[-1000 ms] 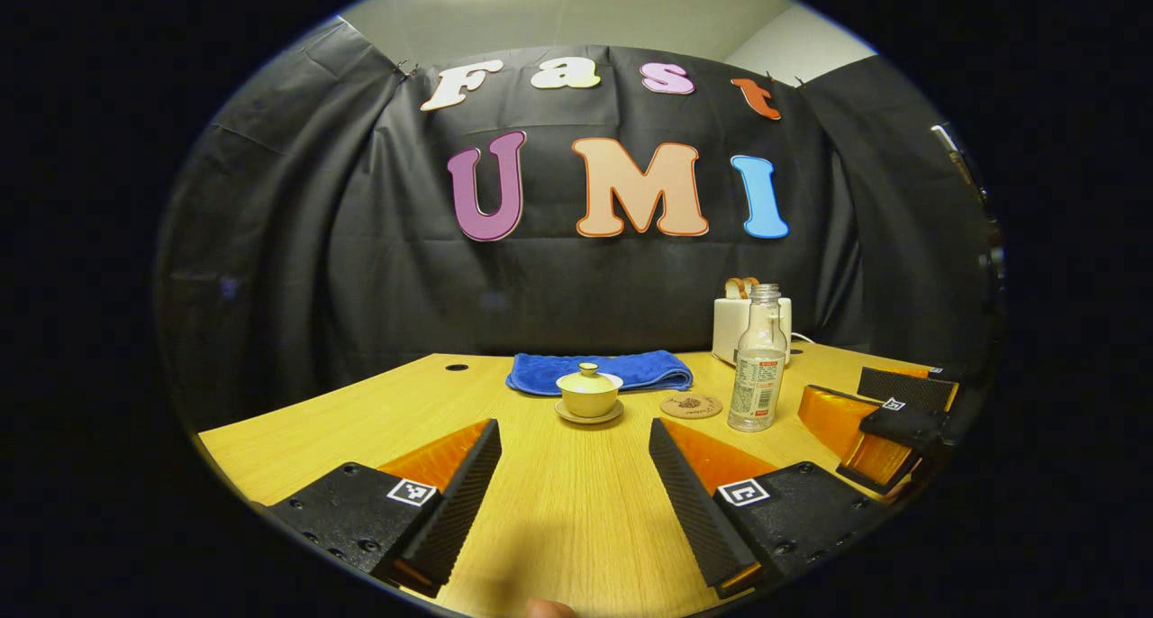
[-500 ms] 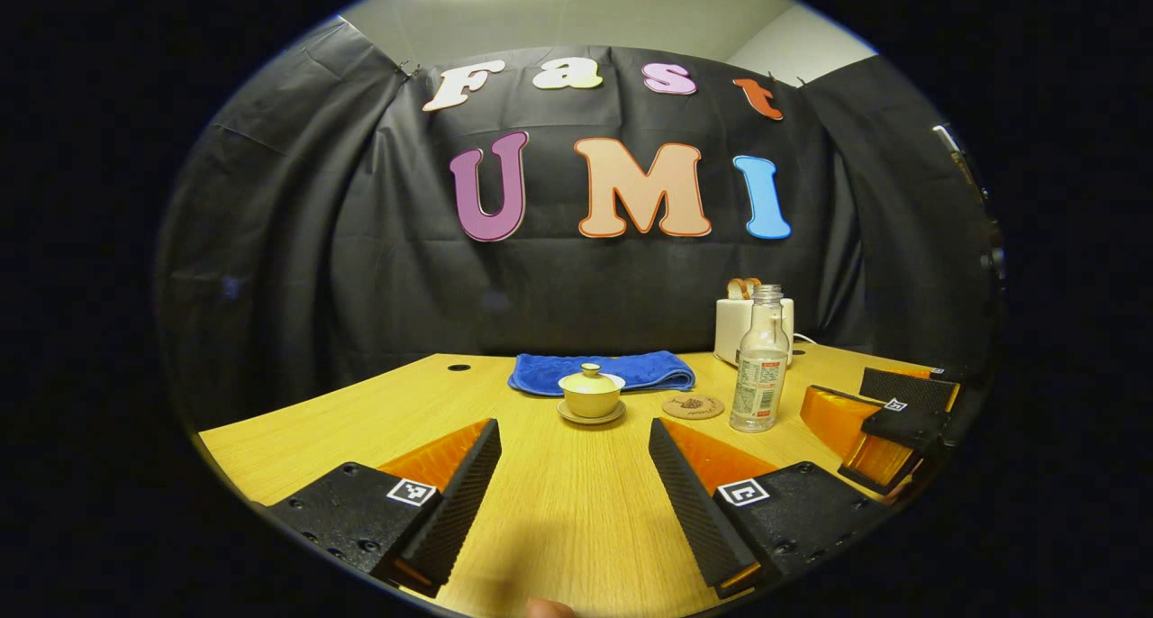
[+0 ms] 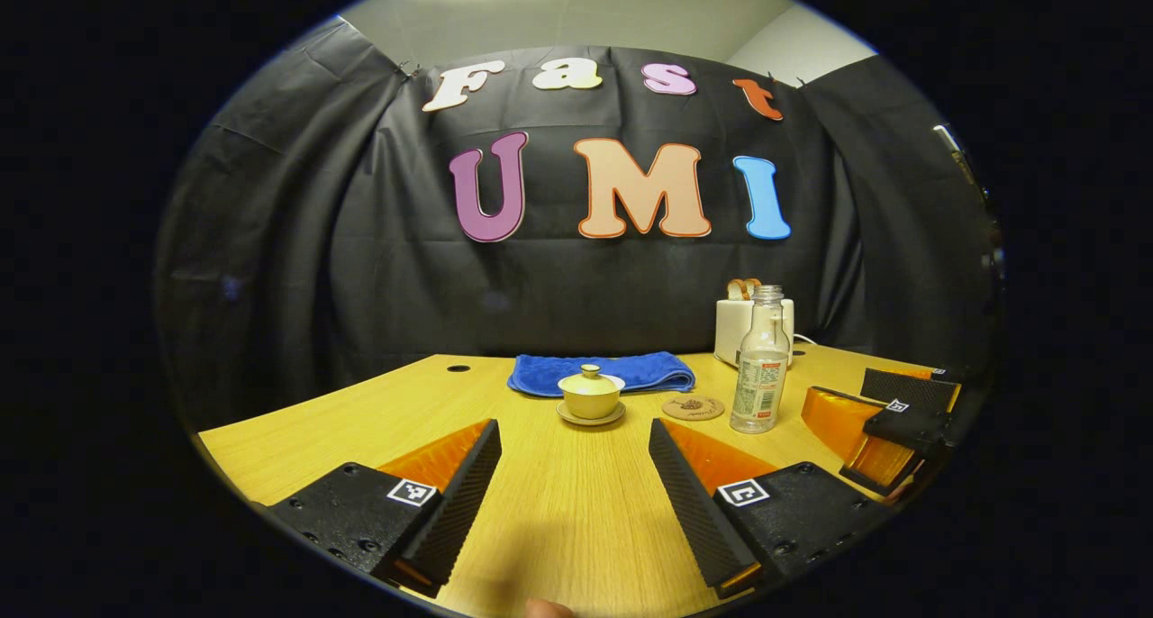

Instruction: Open the teacup lid with one hand, grasp the water bottle and pour water into the teacup with the other hand; after pouring, place the water bottle on the coaster and then close the teacup lid.

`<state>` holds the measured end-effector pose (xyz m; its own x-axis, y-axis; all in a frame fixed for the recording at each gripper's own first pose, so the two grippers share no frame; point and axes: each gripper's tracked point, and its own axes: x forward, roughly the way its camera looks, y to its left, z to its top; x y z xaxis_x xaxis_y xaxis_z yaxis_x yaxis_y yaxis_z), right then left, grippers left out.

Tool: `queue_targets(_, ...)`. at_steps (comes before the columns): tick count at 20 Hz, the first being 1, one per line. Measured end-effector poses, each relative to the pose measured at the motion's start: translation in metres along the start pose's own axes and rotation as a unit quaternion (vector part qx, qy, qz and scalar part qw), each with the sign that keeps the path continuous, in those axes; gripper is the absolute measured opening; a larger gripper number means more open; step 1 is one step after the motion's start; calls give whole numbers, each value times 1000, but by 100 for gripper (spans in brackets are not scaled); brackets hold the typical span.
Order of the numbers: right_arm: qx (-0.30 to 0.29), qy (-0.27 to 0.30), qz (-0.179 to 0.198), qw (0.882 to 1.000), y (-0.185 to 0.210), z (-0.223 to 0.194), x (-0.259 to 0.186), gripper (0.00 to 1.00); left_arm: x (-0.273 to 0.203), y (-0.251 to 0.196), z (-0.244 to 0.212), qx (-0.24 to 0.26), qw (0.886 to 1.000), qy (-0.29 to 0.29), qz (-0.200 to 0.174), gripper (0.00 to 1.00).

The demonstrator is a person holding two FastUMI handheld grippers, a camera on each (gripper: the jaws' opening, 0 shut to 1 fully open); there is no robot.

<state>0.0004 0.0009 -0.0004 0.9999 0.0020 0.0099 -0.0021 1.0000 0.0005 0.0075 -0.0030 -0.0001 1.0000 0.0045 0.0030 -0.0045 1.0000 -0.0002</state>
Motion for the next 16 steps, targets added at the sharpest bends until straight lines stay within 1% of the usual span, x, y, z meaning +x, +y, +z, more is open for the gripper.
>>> queue_targets(5,2,6,6,1000,0,-1,2,99,22,3,-2,0,1000,1,3,96)
queue_targets(6,3,8,6,1000,0,-1,2,95,29,4,-1,0,1000,-1,3,96)
queue_targets(7,5,9,7,1000,0,-1,2,95,36,3,-2,0,1000,0,1,96)
queue_targets(8,9,11,7,1000,0,-1,2,99,44,2,-2,0,1000,0,-2,96)
queue_targets(9,12,13,8,1000,-1,-1,2,96,51,2,-2,1,1000,0,-3,96)
queue_targets(10,12,14,8,1000,-2,0,3,99,61,1,-2,0,1000,0,-7,97)
queue_targets(11,8,13,7,1000,-3,-1,3,95,70,2,-2,0,1000,-1,-6,97)
queue_targets(14,5,9,0,1000,0,-1,2,95,101,-4,-3,0,1000,1,-15,96)
queue_targets(15,6,9,-1,1000,-1,-2,2,98,112,-3,-4,-1,1000,3,-14,96)
queue_targets(16,6,10,1,1000,0,-1,2,95,123,-2,-5,0,1000,5,-12,97)
